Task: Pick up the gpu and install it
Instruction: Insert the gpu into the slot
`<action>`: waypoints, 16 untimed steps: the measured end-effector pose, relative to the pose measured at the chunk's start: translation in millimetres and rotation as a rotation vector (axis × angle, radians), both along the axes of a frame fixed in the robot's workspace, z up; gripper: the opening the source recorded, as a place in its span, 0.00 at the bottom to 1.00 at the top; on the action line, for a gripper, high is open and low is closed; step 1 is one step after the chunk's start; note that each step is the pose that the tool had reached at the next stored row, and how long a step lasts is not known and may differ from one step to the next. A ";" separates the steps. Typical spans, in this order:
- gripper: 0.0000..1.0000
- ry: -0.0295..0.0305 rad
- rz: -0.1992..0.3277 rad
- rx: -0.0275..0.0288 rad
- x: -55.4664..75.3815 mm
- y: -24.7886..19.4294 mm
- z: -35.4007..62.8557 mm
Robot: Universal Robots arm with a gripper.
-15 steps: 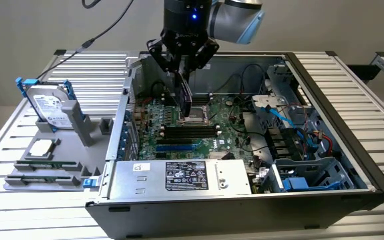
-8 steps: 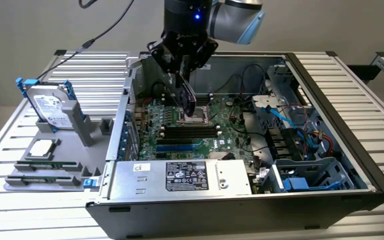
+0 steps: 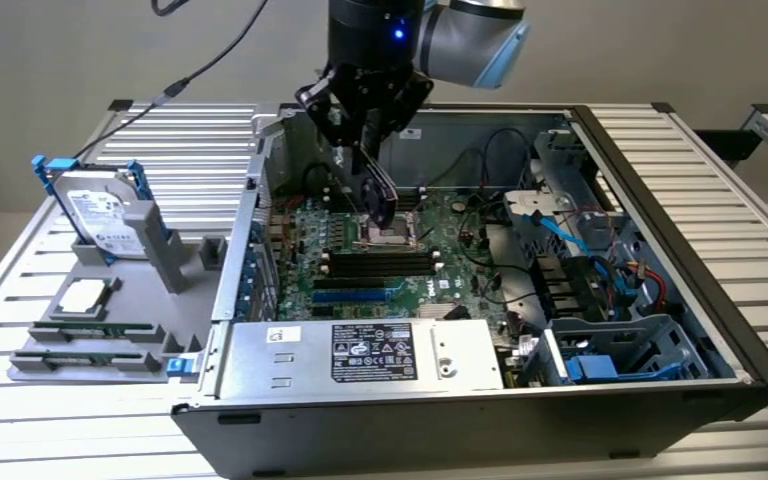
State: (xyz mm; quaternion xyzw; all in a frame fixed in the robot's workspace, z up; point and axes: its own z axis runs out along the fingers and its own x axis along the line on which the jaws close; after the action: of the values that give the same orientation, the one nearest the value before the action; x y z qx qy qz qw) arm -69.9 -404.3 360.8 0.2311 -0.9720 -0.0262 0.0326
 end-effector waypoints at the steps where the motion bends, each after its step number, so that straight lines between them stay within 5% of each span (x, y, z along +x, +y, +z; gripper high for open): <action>1: 0.27 -0.0003 0.014 0.0023 0.0 0.1 0.0; 6: 0.27 -0.0062 0.099 0.0042 0.1 -0.1 -0.1; 16: 0.27 -0.0394 0.281 0.0031 0.1 0.0 -0.1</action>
State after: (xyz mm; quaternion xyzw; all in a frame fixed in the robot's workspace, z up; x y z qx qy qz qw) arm -69.9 -404.3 360.7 0.3656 -0.9305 -0.0183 0.0165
